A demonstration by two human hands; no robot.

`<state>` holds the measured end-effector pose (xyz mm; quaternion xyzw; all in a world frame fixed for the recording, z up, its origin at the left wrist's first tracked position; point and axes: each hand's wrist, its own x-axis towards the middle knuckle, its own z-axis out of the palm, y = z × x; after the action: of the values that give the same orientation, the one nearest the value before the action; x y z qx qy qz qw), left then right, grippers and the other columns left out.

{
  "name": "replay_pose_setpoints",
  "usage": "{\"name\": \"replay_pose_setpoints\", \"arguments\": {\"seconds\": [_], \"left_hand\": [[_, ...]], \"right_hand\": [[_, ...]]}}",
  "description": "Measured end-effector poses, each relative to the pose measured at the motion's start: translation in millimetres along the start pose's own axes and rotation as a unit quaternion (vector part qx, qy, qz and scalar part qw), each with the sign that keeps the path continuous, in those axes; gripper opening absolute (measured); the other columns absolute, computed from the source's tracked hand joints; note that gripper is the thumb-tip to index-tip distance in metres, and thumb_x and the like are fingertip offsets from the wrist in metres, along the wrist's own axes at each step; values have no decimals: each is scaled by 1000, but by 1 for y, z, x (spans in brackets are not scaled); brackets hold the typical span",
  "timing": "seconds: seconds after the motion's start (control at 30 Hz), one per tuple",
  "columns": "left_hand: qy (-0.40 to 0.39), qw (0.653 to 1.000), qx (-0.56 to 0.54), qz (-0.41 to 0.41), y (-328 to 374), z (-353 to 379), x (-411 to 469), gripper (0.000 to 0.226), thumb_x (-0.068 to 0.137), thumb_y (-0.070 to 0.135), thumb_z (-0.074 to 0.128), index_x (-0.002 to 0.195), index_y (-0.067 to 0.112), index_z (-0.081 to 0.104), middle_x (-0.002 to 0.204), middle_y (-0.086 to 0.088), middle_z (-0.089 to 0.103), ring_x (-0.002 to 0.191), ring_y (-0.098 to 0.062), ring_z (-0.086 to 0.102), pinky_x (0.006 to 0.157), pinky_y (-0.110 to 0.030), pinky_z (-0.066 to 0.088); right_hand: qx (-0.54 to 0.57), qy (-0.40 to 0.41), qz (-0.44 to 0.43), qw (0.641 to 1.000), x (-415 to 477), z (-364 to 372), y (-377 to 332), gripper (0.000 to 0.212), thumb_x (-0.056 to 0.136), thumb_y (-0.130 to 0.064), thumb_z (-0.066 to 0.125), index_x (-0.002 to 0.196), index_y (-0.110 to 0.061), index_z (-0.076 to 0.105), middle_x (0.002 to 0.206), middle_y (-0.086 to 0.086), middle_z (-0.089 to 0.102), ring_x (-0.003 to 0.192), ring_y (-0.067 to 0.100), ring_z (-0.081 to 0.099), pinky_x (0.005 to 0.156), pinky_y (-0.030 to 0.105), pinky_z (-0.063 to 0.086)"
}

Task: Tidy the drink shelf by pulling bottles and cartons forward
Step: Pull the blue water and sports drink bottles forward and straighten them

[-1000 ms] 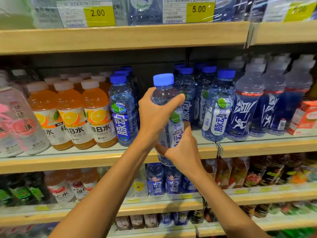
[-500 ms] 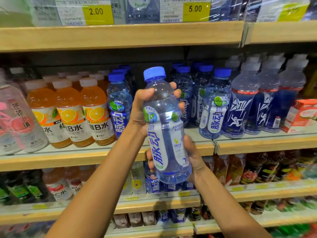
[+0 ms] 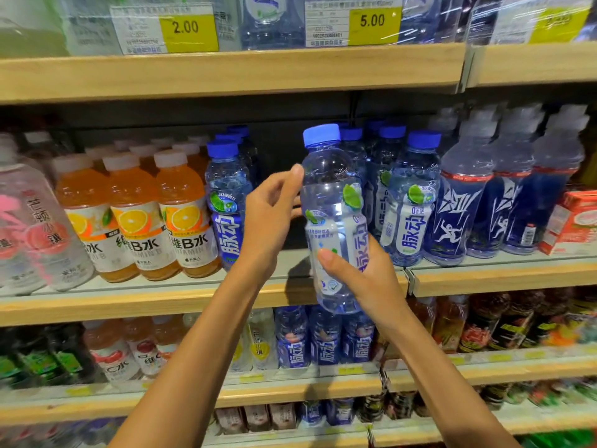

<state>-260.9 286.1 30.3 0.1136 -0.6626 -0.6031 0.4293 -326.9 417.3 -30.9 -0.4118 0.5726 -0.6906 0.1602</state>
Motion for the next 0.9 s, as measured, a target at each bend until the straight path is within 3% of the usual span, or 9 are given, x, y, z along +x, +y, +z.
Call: {"name": "replay_pose_setpoints", "arguments": {"seconds": [0.1,0.2,0.3,0.4,0.53,0.6,0.67,0.77,0.9], "left_hand": [[7,999,29,41,10,13,-5,38,91,45,57,107,12,66,103,-1,71,96,-9,67,80,-22,52],[56,998,25,20,14,31,-9,39,77,45,76,103,20,63,93,9,69,81,3,65,70,-13,49],[148,989,6,10,13,42,-7,35,69,33,85,90,20,62,80,10,66,65,4,62,61,-15,48],[166,986,-6,28,11,40,-3,26,69,19,83,87,14,64,74,6,66,61,-2,61,59,-19,50],[63,995,-73,-4,15,25,4,14,70,6,77,77,12,67,68,1,66,63,-14,61,61,-27,51],[-25,991,-126,-47,15,14,8,20,61,13,77,79,11,69,74,-4,67,68,-20,63,65,-31,52],[-149,964,-203,-87,14,5,13,35,53,21,76,86,11,67,82,-6,68,73,-25,64,70,-33,53],[-299,885,-335,-125,11,4,19,60,44,24,87,94,8,58,84,-7,62,72,-25,65,69,-31,55],[-389,796,-435,-161,0,11,22,55,53,21,86,98,6,57,86,-7,60,75,-26,63,70,-32,56]], "right_hand": [[-129,99,-15,987,1,8,2,54,70,-50,75,107,-19,52,86,-7,67,75,4,64,62,17,49],[-307,171,-24,936,-3,17,7,69,69,-61,68,116,-17,44,99,0,62,83,19,61,66,37,50],[-347,192,-61,916,-9,27,13,77,74,-46,73,132,-9,38,119,9,57,100,29,58,72,42,49],[-330,143,-65,931,-14,28,18,82,77,-44,72,139,-9,30,133,9,49,114,27,53,83,43,51],[-120,6,11,993,-12,8,11,67,69,-66,66,124,-44,36,124,-17,55,113,6,57,89,24,50],[10,-68,66,995,-8,-8,10,69,64,-71,67,123,-41,46,123,-14,62,115,7,59,91,25,50],[146,-154,136,968,-3,-18,12,77,65,-70,70,128,-29,55,128,-2,63,120,19,58,99,36,49],[260,-271,193,907,1,-18,22,68,72,-63,69,127,-23,61,132,13,58,126,34,51,111,54,31],[283,-351,212,867,8,-3,26,76,70,-59,74,129,-12,58,121,17,63,112,33,60,104,47,42]]}}
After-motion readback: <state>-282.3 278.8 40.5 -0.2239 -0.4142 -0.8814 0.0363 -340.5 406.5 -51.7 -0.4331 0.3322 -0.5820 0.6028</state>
